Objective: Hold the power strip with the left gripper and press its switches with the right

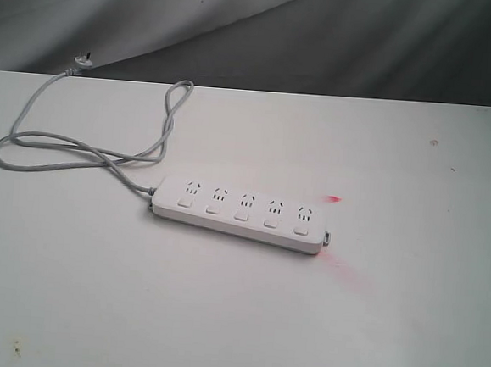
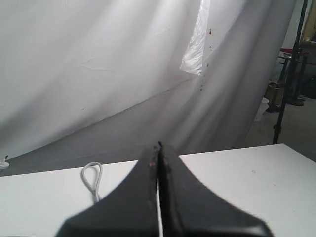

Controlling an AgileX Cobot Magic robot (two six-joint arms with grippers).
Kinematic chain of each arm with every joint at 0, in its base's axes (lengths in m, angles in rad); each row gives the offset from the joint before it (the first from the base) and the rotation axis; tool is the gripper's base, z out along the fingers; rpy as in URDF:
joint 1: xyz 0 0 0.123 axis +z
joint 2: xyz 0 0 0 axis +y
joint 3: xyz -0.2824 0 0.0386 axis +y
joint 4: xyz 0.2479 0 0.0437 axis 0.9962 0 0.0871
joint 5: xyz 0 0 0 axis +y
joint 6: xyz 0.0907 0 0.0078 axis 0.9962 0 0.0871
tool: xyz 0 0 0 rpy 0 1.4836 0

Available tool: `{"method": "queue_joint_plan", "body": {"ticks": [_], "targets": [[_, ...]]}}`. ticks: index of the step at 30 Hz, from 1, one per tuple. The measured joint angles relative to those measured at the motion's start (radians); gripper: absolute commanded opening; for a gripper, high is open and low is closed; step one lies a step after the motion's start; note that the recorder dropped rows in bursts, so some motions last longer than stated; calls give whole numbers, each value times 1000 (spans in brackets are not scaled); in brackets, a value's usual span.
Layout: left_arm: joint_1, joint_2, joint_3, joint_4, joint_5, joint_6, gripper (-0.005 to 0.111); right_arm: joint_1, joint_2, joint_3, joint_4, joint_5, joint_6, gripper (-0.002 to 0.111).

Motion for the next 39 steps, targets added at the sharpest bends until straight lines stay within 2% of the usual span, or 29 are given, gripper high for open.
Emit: {"method": "queue_joint_plan", "body": {"ticks": [3,4,5,10,16,19,24,28,31,33,34,35,36,37,38,39], "targets": [[0,0,-25,-2,67,0,1,0,0,0,0,0,0,0],[0,0,-42,-2,111,0,0,0,0,0,0,0,0,0],[0,10,-94,-4,225,0,0,0,0,0,0,0,0,0],[0,84,-222,25,405,18,0,0,0,0,0,0,0,0],[0,214,-417,45,656,215,0,0,0,0,0,0,0,0],[0,261,-472,47,671,311,0,0,0,0,0,0,0,0],[0,292,-498,49,590,375,0,0,0,0,0,0,0,0],[0,341,-501,28,539,610,0,0,0,0,0,0,0,0],[8,414,-503,-72,521,768,0,0,0,0,0,0,0,0],[32,482,-512,-203,534,876,0,0,0,0,0,0,0,0],[83,555,-542,-352,587,1017,0,0,0,0,0,0,0,0],[110,584,-561,-413,620,1083,0,0,0,0,0,0,0,0],[185,661,-618,-557,717,1191,0,0,0,0,0,0,0,0],[218,692,-646,-609,762,1225,0,0,0,0,0,0,0,0],[301,774,-721,-720,891,1294,0,0,0,0,0,0,0,0],[338,817,-752,-754,951,1316,0,0,0,0,0,0,0,0]]}}
